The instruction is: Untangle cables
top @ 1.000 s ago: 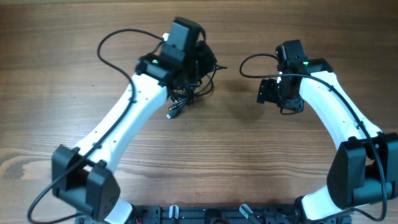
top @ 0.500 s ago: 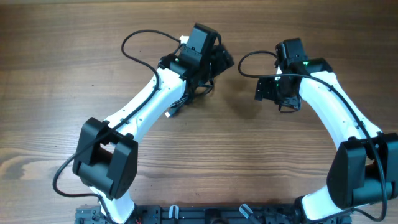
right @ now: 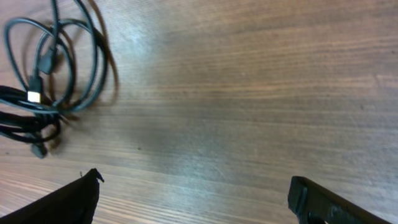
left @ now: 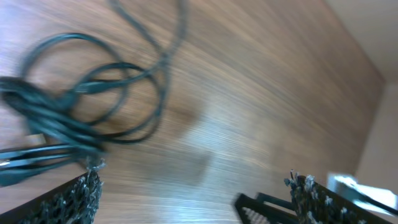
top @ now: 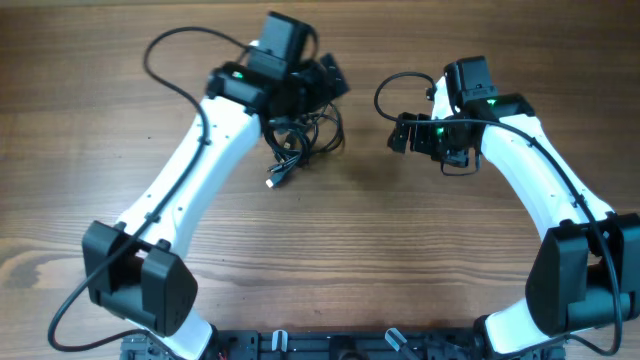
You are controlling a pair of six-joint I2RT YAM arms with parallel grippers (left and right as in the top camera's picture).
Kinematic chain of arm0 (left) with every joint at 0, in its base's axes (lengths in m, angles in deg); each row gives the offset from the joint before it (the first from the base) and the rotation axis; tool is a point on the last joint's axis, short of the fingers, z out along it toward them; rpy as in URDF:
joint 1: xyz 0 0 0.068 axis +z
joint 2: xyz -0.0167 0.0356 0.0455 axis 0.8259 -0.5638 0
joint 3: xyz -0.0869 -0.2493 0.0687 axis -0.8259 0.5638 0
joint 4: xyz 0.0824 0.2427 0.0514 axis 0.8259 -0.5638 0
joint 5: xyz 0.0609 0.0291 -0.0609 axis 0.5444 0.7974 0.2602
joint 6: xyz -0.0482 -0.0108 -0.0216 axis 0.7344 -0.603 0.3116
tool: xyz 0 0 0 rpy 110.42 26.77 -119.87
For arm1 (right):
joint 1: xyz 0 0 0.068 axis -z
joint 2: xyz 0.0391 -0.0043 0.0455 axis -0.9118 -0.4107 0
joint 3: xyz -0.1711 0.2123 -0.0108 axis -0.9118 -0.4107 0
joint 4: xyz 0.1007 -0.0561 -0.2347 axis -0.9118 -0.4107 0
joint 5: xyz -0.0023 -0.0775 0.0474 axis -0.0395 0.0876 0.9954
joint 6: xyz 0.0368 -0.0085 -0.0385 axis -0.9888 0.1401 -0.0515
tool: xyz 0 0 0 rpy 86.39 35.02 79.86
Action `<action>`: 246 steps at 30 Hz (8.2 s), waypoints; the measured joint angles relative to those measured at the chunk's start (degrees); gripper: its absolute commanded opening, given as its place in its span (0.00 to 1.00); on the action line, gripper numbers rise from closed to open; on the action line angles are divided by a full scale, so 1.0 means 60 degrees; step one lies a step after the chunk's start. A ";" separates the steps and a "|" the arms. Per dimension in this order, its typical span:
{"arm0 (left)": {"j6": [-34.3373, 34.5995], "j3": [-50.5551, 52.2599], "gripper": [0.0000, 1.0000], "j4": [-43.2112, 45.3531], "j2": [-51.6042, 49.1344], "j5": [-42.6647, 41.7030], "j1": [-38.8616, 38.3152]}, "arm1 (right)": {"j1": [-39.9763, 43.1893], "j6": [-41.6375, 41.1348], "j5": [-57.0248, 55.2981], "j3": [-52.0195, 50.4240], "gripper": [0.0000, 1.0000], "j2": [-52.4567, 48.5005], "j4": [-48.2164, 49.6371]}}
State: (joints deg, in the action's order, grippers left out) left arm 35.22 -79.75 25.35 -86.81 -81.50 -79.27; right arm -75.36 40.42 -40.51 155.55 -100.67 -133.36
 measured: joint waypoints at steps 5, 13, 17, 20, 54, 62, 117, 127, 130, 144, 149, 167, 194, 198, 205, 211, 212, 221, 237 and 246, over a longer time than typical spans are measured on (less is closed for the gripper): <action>-0.0007 -0.0004 1.00 -0.0331 -0.0004 0.0040 0.0641 | 0.0000 0.0000 0.0157 0.0000 1.00 0.0000 0.0455; -0.0007 -0.0004 1.00 -0.0331 -0.0004 0.0073 0.0765 | 0.0000 0.0000 0.0160 0.0000 1.00 0.0000 0.0943; -0.0036 -0.0004 1.00 -0.0331 -0.0004 0.0073 0.0765 | 0.0000 0.0000 0.0160 0.0000 1.00 0.0000 0.0943; -0.0036 -0.0004 1.00 -0.0331 -0.0004 0.0073 0.0765 | 0.0000 0.0000 0.0160 0.0000 1.00 0.0000 0.0943; -0.0036 -0.0004 1.00 -0.0342 -0.0004 0.0178 0.0765 | 0.0000 -0.0004 0.0160 0.0000 1.00 0.0000 0.0973; -0.0058 -0.0007 1.00 -0.1468 -0.0004 0.1472 0.1410 | -0.0025 -0.0040 0.1206 0.0000 0.66 0.0000 0.1009; -0.1902 0.2127 0.84 -0.0138 -0.0040 0.0889 0.3639 | -0.4240 -0.2572 0.2484 0.0004 0.18 -0.2033 0.5191; -0.3351 0.2127 0.80 -0.0025 -0.0040 -0.1322 0.3887 | -0.3621 -0.2495 0.4167 0.0004 0.41 -0.2033 0.5213; -0.3534 0.2124 0.72 -0.0033 -0.0040 -0.1872 0.4131 | -0.3195 -0.2426 0.4229 0.0004 0.45 -0.2033 0.5176; -0.2852 0.2142 0.46 -0.1443 -0.0040 -0.2721 0.4237 | -0.3053 -0.1501 0.3126 0.0004 0.49 -0.2033 0.4167; -0.2087 0.2426 0.68 -0.1129 -0.0040 -0.2441 0.4204 | -0.3053 -0.1497 0.2823 0.0004 0.50 -0.2033 0.3912; -0.0922 0.2572 0.50 -0.0208 -0.0750 -0.2018 0.2288 | -0.3053 -0.1464 0.1333 -0.0357 0.49 -0.2033 0.3242; -0.0823 0.2586 0.04 -0.1140 -0.0754 -0.0783 0.2288 | -0.3038 -0.1432 0.1286 -0.0557 0.49 -0.2036 0.2987; -0.1555 0.2605 0.04 -0.0816 -0.0754 -0.1537 0.2306 | -0.2776 -0.0936 0.1825 -0.0557 0.49 -0.2036 0.2626; -0.3807 0.2623 0.04 0.0390 -0.0783 -0.5271 0.2546 | -0.1308 0.0233 0.5034 -0.0557 0.50 -0.1927 0.2313; -0.5384 0.2623 0.04 0.0798 -0.0787 -0.7643 0.2954 | -0.0641 0.0736 0.7858 -0.0554 0.50 -0.1843 0.2397; -0.5785 0.2623 0.04 0.0787 -0.0787 -0.7879 0.2954 | -0.0645 0.0758 0.8120 -0.0557 0.50 -0.1843 0.2408; -0.9883 0.2623 0.04 0.0492 -0.0787 -0.8531 0.2943 | -0.0725 0.0543 0.9763 -0.0554 0.49 -0.1843 0.3042; -1.2750 0.2623 0.04 -0.0255 -0.0787 -0.8626 0.2943 | -0.1803 -0.2754 0.6612 -0.0554 0.11 -0.1843 0.3978; -1.2892 0.2623 0.04 -0.0255 -0.0790 -0.8619 0.2954 | -0.1184 -0.3421 0.3574 -0.0554 0.04 -0.1825 0.3814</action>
State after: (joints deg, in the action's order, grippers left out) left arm -42.13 -64.01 23.82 -91.55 -133.21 -61.55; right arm -82.46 19.90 -19.07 152.23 -111.62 -110.48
